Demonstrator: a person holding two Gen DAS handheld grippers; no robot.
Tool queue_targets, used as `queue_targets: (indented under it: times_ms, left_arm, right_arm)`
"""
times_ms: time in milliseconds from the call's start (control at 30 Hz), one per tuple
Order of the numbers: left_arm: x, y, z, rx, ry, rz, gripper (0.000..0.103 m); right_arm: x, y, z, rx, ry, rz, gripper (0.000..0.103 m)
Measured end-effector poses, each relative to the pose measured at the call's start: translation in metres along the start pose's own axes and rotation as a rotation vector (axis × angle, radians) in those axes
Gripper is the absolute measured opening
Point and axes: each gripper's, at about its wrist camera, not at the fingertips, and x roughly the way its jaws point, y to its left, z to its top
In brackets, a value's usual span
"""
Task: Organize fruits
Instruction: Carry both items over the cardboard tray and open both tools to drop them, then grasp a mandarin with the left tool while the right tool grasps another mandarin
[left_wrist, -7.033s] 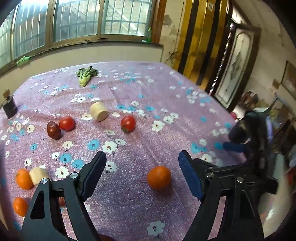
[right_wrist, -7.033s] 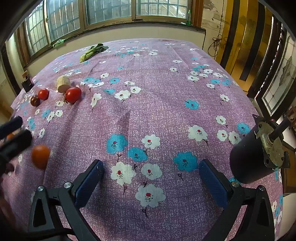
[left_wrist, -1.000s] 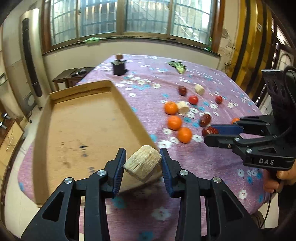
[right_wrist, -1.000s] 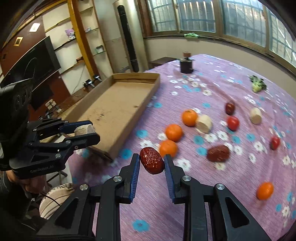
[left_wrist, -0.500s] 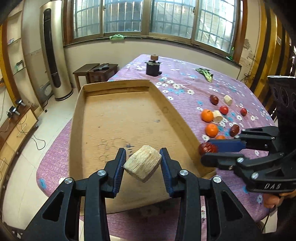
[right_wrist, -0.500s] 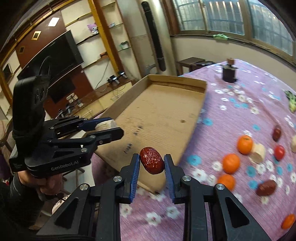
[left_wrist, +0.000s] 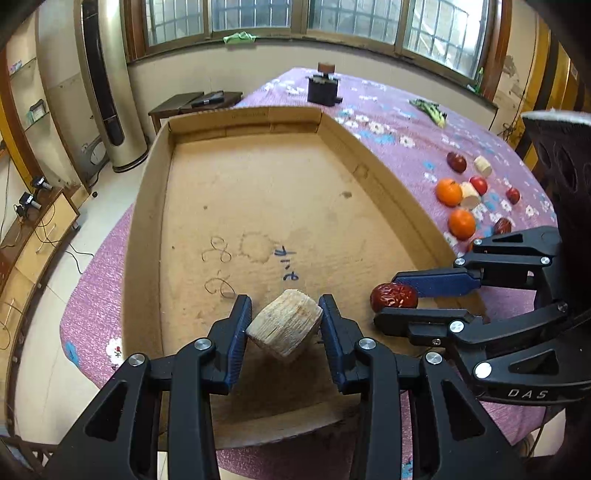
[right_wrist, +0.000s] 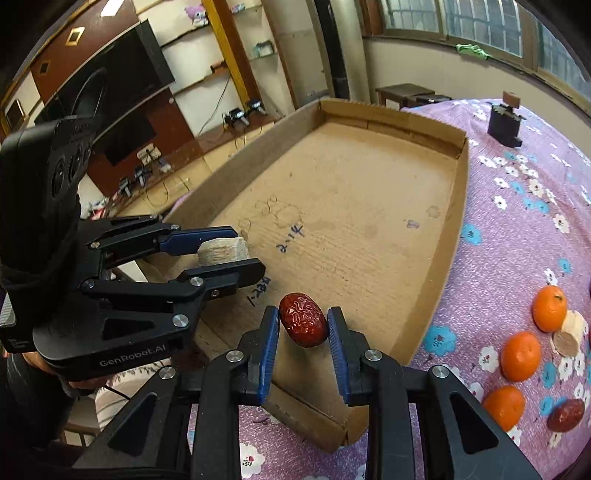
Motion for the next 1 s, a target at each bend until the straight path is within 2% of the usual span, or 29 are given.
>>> queue_targets:
  times_ms: [133, 200, 233, 300, 533, 700, 1000]
  left_arm:
    - [0.001, -0.007, -0.001, 0.031, 0.003, 0.042, 0.040]
    - [-0.001, -0.006, 0.000, 0.026, 0.000, 0.060, 0.051]
    - [-0.003, -0.006, 0.001, 0.023, -0.006, 0.065, 0.053]
    - [-0.007, -0.004, 0.002, 0.016, -0.016, 0.065, 0.059]
    - [-0.025, -0.005, 0.009, 0.002, -0.059, 0.063, 0.059]
    - [-0.029, -0.021, 0.013, 0.023, -0.071, 0.040, 0.059]
    - [-0.033, -0.070, 0.022, 0.070, -0.084, -0.056, 0.059]
  right_arm:
    - [0.004, 0.001, 0.002, -0.011, 0.015, -0.013, 0.029]
    - [0.003, 0.001, 0.002, -0.015, 0.014, -0.015, 0.037]
    - [0.001, 0.002, 0.001, -0.017, 0.011, -0.014, 0.037]
    - [-0.002, 0.001, 0.001, -0.019, 0.003, -0.008, 0.046]
    - [-0.035, -0.001, -0.009, 0.004, -0.066, -0.014, 0.048]
    - [-0.066, -0.021, -0.023, 0.071, -0.127, -0.038, 0.048]
    - [-0.115, -0.071, -0.067, 0.226, -0.188, -0.145, 0.048]
